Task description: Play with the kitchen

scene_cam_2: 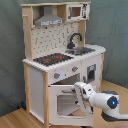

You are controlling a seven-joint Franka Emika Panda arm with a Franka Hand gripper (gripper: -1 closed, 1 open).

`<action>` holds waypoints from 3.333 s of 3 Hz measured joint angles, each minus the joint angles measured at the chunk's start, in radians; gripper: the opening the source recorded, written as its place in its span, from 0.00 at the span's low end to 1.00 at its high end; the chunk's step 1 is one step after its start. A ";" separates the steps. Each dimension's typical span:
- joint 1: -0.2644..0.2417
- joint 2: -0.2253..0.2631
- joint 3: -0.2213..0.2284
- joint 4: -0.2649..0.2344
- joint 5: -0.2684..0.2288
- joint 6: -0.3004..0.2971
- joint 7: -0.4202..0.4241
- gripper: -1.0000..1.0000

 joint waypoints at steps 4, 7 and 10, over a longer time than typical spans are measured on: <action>0.007 0.000 -0.119 0.072 -0.326 -0.132 0.177 1.00; 0.069 0.013 -0.295 0.100 -0.548 -0.236 0.129 1.00; 0.097 0.052 -0.427 0.097 -0.559 -0.261 -0.173 1.00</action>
